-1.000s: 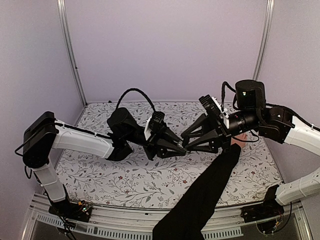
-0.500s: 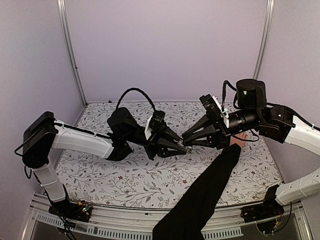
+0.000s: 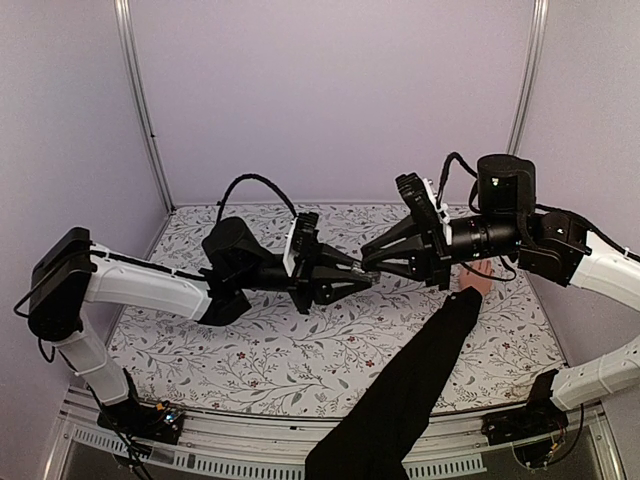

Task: Paint the nails
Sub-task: Screw the nail polish bottle.

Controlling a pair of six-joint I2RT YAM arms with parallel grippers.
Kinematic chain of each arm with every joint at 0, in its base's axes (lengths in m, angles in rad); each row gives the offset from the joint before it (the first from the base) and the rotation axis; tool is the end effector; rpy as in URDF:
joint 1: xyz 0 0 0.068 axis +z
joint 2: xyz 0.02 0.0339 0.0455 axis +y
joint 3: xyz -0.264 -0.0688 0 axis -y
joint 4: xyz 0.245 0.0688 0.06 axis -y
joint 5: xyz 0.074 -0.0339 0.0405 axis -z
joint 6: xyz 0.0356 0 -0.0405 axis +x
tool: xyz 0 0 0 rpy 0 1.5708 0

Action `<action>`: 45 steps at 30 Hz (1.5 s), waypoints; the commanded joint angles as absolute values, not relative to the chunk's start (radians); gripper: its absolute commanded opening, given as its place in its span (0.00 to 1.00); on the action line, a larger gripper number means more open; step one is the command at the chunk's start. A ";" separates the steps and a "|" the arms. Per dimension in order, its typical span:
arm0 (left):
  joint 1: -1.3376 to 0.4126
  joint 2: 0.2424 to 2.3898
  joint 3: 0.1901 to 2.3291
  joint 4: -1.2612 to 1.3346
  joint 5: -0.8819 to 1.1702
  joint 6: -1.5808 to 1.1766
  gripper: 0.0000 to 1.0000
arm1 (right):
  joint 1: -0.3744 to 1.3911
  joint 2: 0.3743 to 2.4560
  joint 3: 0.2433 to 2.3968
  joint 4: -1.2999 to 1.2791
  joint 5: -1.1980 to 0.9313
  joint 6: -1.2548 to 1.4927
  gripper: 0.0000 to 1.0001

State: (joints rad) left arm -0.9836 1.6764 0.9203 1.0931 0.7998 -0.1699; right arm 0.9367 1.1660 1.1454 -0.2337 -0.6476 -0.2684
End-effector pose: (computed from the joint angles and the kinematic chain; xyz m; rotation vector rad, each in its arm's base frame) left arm 0.1785 -0.3142 0.2843 1.2116 0.8769 -1.4430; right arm 0.1375 0.2232 0.3853 -1.4375 1.2464 1.0510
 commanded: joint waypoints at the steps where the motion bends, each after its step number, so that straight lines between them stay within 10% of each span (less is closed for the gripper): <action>1: -0.977 1.634 0.908 1.077 0.602 -0.102 0.00 | 0.947 1.185 1.131 -0.247 -0.540 -0.198 0.03; 30: -1.155 1.753 1.036 1.010 -0.313 0.201 0.00 | 0.947 1.294 1.106 -0.071 -0.123 0.103 0.03; 45: -1.183 1.769 1.048 0.991 -0.344 0.271 0.00 | 0.946 1.269 1.098 -0.057 -0.091 0.127 0.10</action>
